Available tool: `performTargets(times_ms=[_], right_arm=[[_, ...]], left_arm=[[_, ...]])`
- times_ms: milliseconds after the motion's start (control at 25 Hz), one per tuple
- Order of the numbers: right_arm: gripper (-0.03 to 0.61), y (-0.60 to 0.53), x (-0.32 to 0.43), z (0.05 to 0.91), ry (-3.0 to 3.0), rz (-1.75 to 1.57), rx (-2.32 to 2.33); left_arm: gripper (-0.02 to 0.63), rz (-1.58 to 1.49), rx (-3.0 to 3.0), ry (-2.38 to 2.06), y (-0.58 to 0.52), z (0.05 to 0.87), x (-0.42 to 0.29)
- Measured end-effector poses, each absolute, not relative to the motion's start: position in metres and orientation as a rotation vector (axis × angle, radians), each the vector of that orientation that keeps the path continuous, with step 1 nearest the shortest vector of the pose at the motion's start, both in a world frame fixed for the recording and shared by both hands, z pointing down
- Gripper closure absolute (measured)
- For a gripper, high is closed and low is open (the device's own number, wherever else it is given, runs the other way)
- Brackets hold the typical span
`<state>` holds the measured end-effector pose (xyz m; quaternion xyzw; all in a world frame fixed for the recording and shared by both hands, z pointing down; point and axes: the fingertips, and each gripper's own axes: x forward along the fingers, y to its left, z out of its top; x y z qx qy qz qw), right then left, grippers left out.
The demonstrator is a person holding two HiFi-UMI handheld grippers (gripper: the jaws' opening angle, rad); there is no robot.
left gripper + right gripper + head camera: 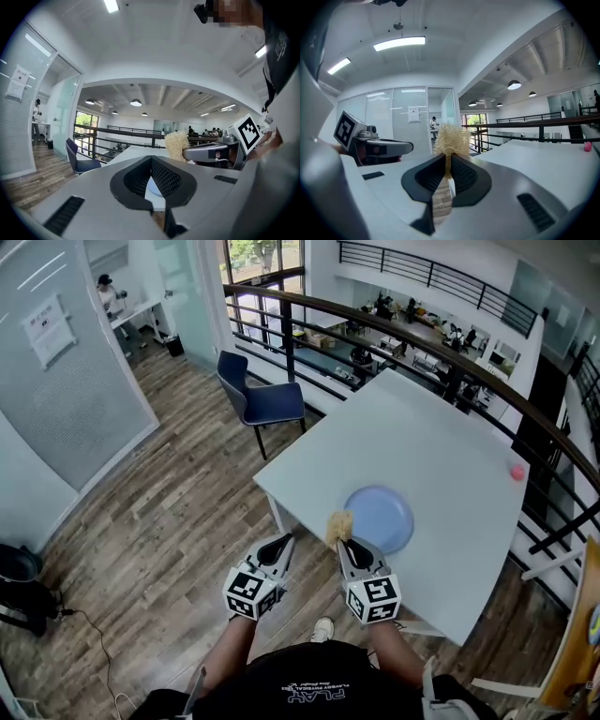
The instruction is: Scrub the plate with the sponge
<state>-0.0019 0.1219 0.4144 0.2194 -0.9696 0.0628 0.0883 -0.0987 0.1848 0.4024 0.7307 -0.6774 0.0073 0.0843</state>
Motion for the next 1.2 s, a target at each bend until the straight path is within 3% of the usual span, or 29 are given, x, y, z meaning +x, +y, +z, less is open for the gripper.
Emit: performTargets(times_ms=[1200], right_arm=[[0.534,0.007,-0.004,0.422,-2.881,0.227,0.659]], left_arm=[[0.601,-0.008,2.147,-1.994,0.062,0.409,-0.112]])
